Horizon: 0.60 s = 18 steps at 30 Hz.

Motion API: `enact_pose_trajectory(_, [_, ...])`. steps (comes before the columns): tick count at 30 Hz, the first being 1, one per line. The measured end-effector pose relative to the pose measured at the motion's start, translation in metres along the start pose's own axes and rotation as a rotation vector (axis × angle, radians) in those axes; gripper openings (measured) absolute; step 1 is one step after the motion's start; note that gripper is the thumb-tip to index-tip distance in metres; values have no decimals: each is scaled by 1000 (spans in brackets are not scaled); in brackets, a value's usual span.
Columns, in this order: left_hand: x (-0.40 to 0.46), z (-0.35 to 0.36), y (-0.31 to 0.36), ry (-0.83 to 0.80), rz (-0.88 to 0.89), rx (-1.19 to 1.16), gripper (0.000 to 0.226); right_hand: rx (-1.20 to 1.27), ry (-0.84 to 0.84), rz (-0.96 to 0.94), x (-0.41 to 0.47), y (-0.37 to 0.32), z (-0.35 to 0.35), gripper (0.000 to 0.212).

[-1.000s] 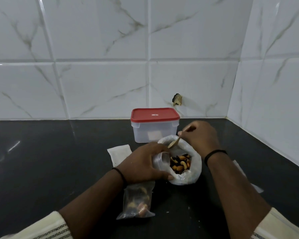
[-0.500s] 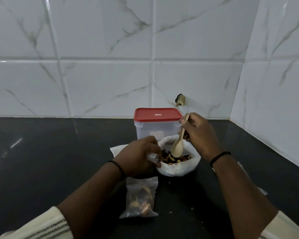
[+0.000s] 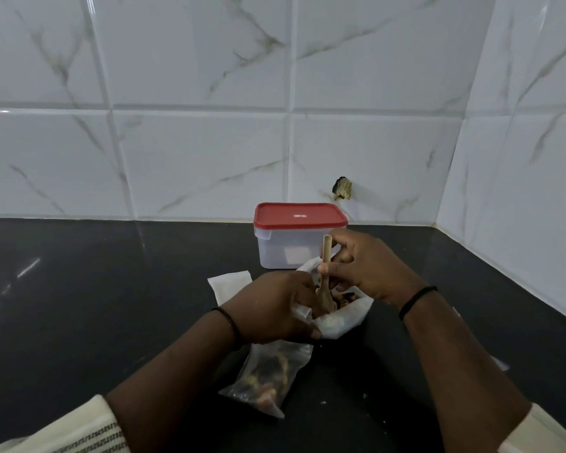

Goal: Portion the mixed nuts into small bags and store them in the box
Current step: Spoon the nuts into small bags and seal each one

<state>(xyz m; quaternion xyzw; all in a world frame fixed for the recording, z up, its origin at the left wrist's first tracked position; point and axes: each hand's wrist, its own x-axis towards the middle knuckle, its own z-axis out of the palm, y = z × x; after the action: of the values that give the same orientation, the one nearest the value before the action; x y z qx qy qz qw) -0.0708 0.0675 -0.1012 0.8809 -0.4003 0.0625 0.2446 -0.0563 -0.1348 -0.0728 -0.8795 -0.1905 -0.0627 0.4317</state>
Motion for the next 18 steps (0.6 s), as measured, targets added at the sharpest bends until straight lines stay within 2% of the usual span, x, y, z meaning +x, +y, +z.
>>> enact_pose_trajectory(7, [-3,-8,-15,40,-38,-293,19,-239,254,-56,4,6,8,22])
enact_pose_trajectory(12, [-3,-10,-15,15,-43,-344,22,-187,314,-54,4,7,7,22])
enact_pose_trajectory(14, [-3,-9,-15,-37,-61,-320,21,-106,310,-54,5,6,5,21])
enact_pose_trajectory(18, [-4,-9,-13,-101,-64,-309,17,-62,162,5,4,5,6,20])
